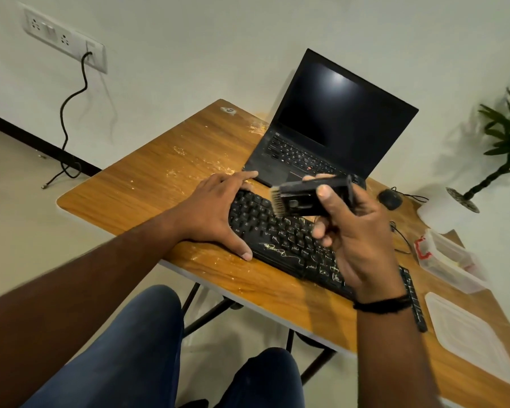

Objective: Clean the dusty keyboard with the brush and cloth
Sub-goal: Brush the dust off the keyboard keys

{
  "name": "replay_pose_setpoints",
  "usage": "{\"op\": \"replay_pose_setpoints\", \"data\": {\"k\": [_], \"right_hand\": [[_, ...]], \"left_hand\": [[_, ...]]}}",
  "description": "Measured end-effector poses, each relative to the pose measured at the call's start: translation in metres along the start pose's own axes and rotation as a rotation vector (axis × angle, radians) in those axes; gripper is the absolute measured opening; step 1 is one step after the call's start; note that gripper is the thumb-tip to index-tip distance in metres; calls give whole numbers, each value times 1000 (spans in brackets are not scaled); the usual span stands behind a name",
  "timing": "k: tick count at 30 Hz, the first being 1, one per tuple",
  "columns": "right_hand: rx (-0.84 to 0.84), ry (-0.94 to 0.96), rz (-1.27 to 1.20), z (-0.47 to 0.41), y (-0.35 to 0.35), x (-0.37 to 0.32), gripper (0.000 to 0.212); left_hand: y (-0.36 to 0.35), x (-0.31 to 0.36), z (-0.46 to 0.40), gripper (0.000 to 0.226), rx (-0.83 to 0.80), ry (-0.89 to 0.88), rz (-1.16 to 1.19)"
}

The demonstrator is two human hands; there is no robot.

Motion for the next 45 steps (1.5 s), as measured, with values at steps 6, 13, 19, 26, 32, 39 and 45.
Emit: {"op": "replay_pose_setpoints", "data": {"k": [6, 13, 19, 26, 32, 39, 45], "right_hand": [[135, 22, 211, 26, 21, 3, 22], [486, 68, 724, 38, 35, 15, 36], [314, 72, 781, 28, -9, 21, 33], [374, 42, 729, 24, 8, 19, 30], [218, 106, 733, 24, -40, 28, 29], [385, 113, 719, 23, -7, 14, 31], [219, 158, 840, 23, -55, 27, 31]], "left_hand": [[-1, -3, 0, 145, -8, -7, 17], [-1, -1, 2, 136, 4, -13, -1], [-3, -4, 0, 135, 3, -4, -15], [-3, -5, 0, 136, 0, -4, -3], [-4, -2, 0, 133, -1, -9, -18], [-5, -3, 1, 134, -25, -21, 2], [-7, -3, -2, 132, -11, -38, -30]]}}
Point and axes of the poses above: each hand's wrist, its own z-axis away from the middle knuckle, its own y-axis out of the back of the hand, x = y × z, the point moved 7 cm from there along -z, towards the middle knuckle, and after that the axes turned 1 degree about x, right-handed, at the moved point
